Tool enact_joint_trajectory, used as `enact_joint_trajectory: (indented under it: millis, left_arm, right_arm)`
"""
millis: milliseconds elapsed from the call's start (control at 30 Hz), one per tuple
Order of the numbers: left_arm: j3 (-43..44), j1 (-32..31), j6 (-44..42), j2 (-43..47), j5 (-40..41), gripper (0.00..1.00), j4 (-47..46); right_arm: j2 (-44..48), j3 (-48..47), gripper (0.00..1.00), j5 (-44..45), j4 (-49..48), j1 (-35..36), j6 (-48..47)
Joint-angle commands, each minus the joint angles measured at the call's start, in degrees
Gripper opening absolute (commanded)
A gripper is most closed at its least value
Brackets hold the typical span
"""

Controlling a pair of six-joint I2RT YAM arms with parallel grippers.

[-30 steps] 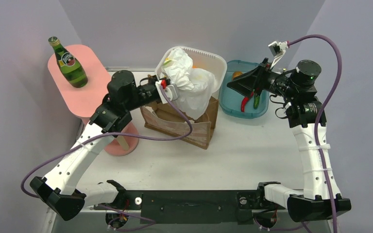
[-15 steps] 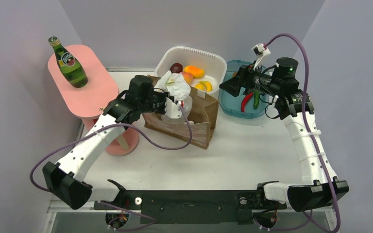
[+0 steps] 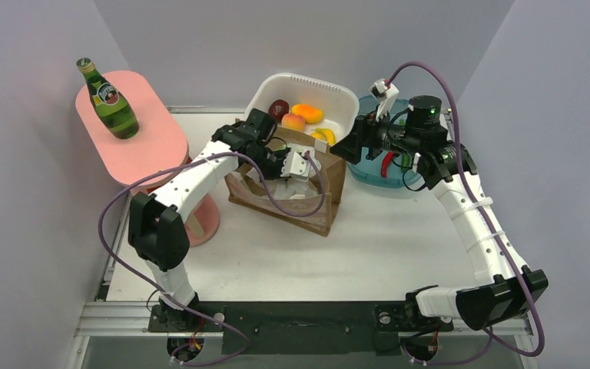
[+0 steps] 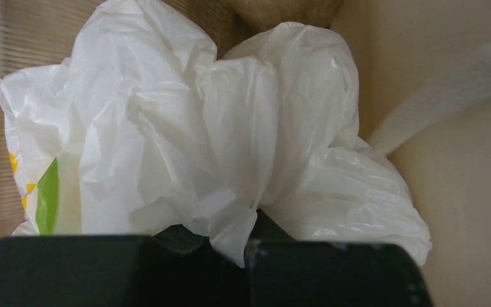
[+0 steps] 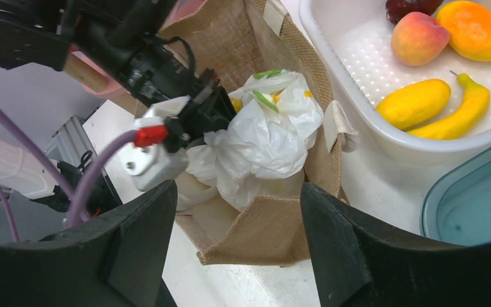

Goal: Untie the knot of the grocery bags and take out the mixed food

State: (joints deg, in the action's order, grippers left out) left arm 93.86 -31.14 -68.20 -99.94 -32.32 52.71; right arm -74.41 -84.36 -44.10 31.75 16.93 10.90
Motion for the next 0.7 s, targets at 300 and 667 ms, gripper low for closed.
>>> enact_joint_trajectory:
  millis: [300, 667]
  left_arm:
    - [-1.2, 0.5, 10.3, -6.3, 0.6, 0.02, -0.7]
    - [4.6, 0.7, 11.9, 0.9, -3.5, 0.29, 4.4]
  right_arm:
    - [-0.2, 1.8, 0.66, 1.8, -1.1, 0.3, -2.1]
    - [-2.5, 0.6, 0.66, 1.5, -1.3, 1.1, -1.9]
